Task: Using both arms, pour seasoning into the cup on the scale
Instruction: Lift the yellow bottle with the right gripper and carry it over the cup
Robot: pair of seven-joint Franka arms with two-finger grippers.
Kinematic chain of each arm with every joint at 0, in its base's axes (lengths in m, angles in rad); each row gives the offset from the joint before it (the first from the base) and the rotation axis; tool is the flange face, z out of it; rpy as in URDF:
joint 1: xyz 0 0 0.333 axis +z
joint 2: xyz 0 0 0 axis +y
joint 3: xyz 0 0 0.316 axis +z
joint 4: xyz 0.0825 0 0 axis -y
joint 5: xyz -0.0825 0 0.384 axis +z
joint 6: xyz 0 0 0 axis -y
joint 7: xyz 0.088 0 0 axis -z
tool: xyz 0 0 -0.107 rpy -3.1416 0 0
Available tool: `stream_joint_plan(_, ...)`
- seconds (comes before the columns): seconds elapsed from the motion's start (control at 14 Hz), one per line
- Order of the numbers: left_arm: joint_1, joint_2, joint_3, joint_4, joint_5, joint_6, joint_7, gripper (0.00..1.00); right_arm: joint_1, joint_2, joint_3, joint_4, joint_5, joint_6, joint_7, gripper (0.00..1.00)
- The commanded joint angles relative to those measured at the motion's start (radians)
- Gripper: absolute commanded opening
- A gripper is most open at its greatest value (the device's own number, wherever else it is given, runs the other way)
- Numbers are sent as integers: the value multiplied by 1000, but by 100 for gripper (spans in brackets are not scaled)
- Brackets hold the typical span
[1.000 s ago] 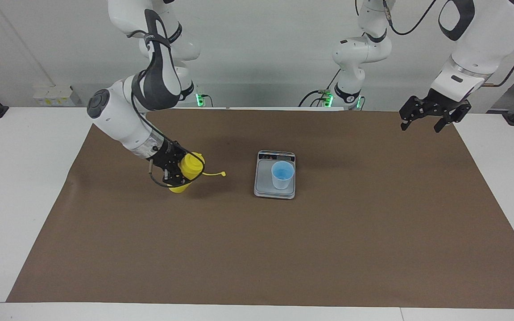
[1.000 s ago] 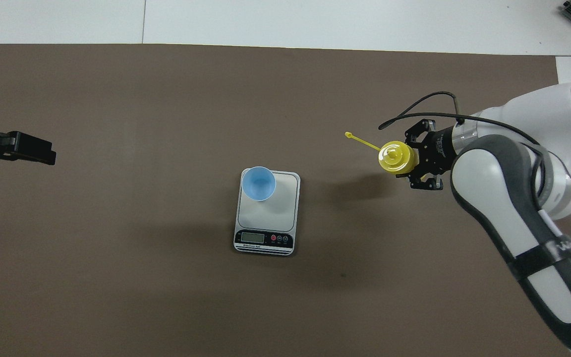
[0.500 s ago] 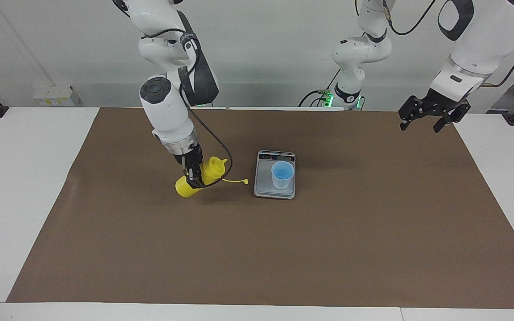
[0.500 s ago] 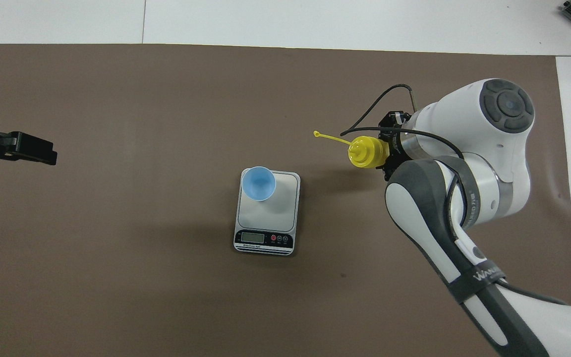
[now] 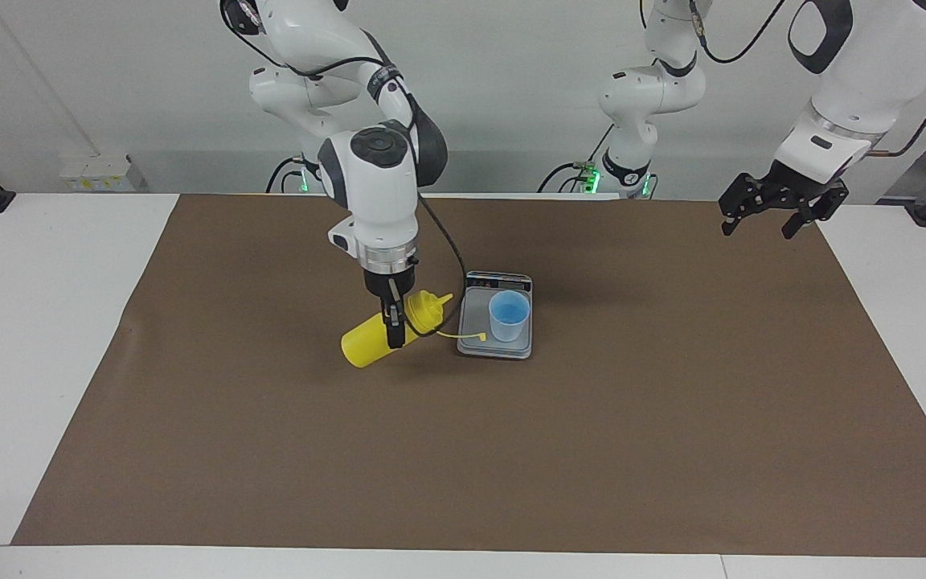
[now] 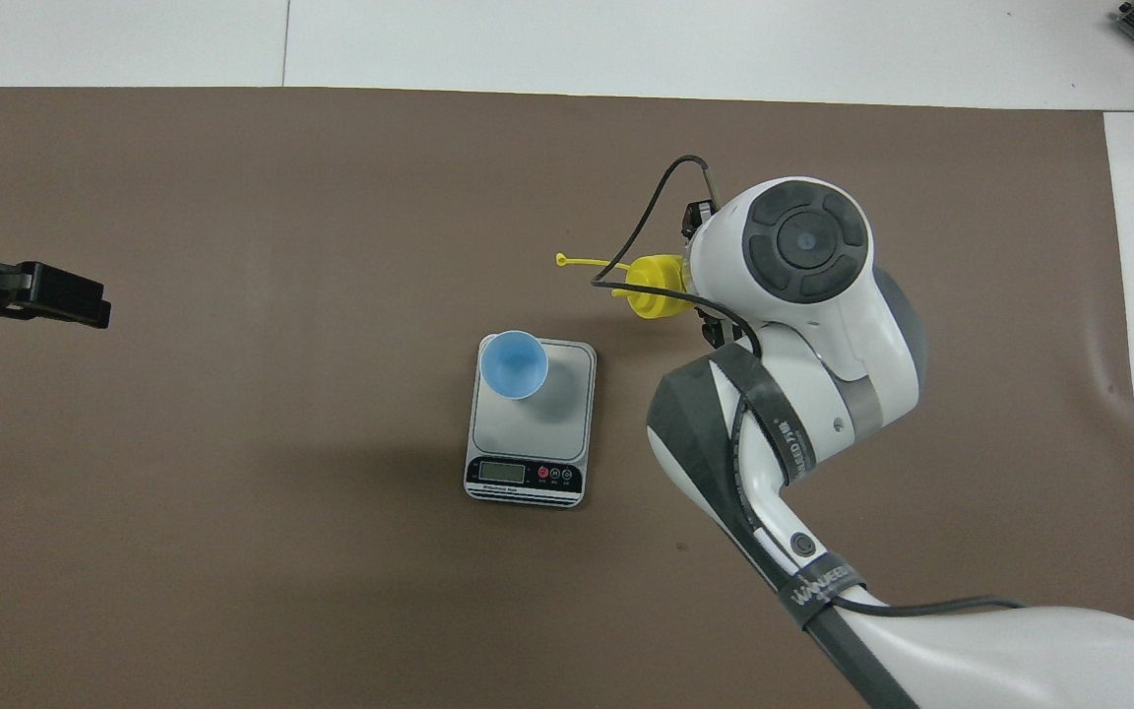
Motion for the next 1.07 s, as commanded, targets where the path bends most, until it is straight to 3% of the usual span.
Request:
stream_joint_plan(0.0, 0, -27, -4, -31, 25, 4, 12, 100, 8, 13, -1, 4, -72, 94, 10, 0)
stream_joint_plan(0.36, 0, -27, -4, -36, 25, 6, 6, 100, 33, 6, 0, -78, -126, 309, 10, 0)
stream_joint_plan(0.71, 0, -27, -4, -36, 25, 7, 6, 100, 71, 1, -3, -79, -239, 307, 10, 0)
stream_joint_plan(1.0, 0, -29, -4, -37, 25, 7, 6, 100, 70, -4, -1, -92, -467, 306, 76, 0)
